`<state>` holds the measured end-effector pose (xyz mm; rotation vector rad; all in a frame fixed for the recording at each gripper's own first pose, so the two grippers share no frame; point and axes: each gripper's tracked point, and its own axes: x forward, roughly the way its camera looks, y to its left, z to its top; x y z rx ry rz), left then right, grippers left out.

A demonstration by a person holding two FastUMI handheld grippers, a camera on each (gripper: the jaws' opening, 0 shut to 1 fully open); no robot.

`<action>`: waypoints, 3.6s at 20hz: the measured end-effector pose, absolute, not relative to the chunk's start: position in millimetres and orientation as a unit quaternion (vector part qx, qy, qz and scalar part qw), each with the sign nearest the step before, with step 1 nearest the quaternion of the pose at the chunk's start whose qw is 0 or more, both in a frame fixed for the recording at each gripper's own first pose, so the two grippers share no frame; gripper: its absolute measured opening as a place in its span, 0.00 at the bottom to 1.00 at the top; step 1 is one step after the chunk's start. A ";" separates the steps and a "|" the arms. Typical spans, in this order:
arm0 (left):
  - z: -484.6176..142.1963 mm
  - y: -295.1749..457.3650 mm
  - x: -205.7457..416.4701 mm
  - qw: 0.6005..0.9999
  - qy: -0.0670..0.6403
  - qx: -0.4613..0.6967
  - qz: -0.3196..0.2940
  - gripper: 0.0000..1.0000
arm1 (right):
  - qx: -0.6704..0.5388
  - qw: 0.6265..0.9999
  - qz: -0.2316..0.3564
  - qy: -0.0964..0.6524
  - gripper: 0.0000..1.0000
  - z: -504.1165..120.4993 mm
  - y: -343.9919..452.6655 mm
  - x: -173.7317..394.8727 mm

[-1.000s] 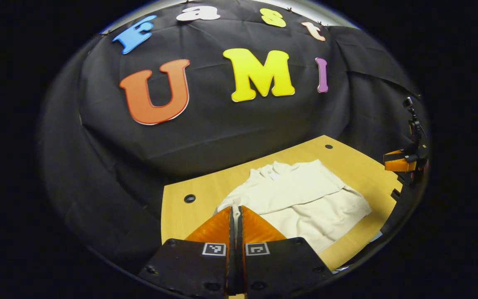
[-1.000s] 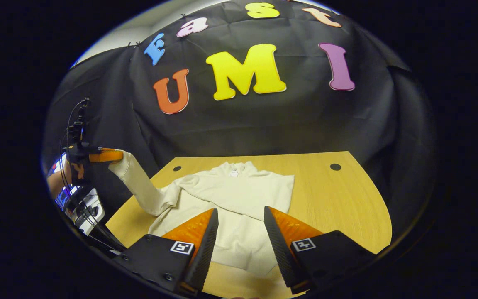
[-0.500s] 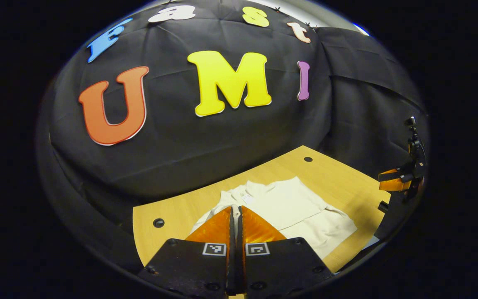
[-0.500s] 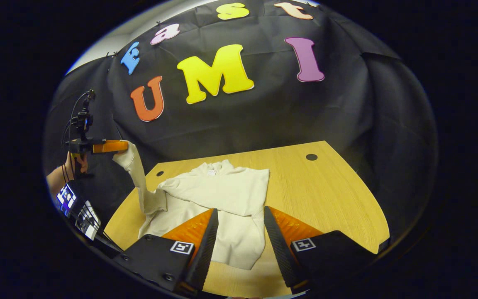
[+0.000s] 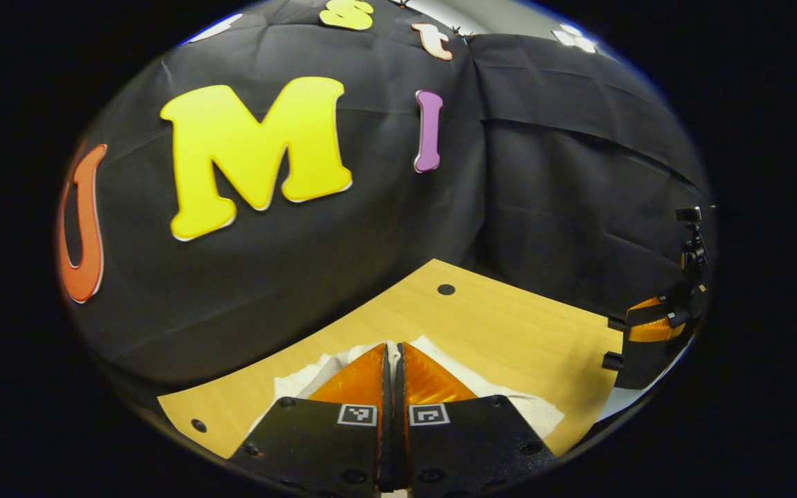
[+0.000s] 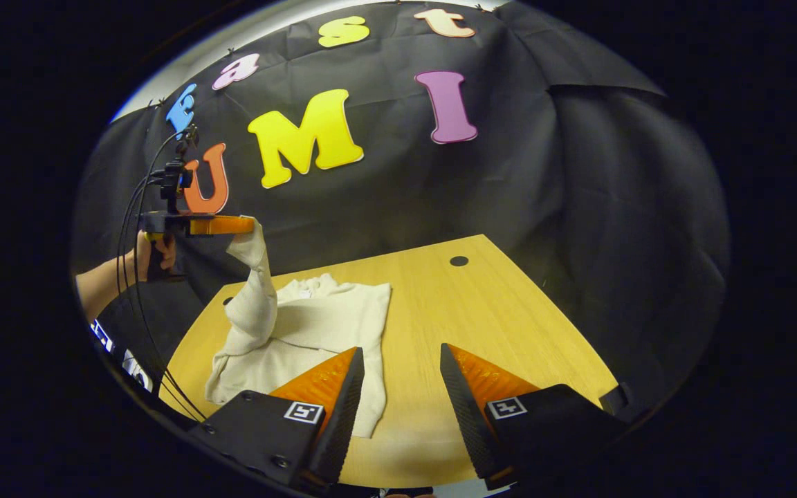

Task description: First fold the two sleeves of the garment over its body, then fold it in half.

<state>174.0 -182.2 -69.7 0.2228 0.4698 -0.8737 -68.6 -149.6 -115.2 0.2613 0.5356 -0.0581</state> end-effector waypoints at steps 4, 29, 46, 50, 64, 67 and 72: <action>-126.4 -242.2 175.5 0.851 0.243 0.117 -0.451 0.03 | 0.120 0.951 -0.060 0.279 0.71 -118.2 -172.6 -94.1; -103.4 -123.2 123.6 0.954 0.176 0.088 -0.224 1.00 | 0.052 0.957 0.049 0.280 0.80 -103.9 -68.3 -28.4; -190.6 37.8 -33.2 0.936 0.340 0.018 -0.088 1.00 | 0.027 0.923 0.064 0.378 0.80 -178.6 -60.3 -40.1; -237.5 52.7 -78.8 0.905 0.417 -0.015 -0.087 1.00 | 0.046 0.902 0.046 0.426 0.80 -210.0 -63.4 -57.2; -318.1 67.1 -113.3 0.835 0.529 -0.140 -0.055 1.00 | 0.051 0.828 0.020 0.558 0.81 -301.9 -39.6 -91.0; -321.9 62.2 -110.3 0.827 0.537 -0.155 -0.050 1.00 | 0.030 0.820 0.020 0.571 0.79 -316.1 -31.7 -90.5; -324.7 62.3 -108.3 0.818 0.550 -0.165 -0.039 0.98 | 0.012 0.812 0.004 0.584 0.88 -332.2 -24.3 -81.5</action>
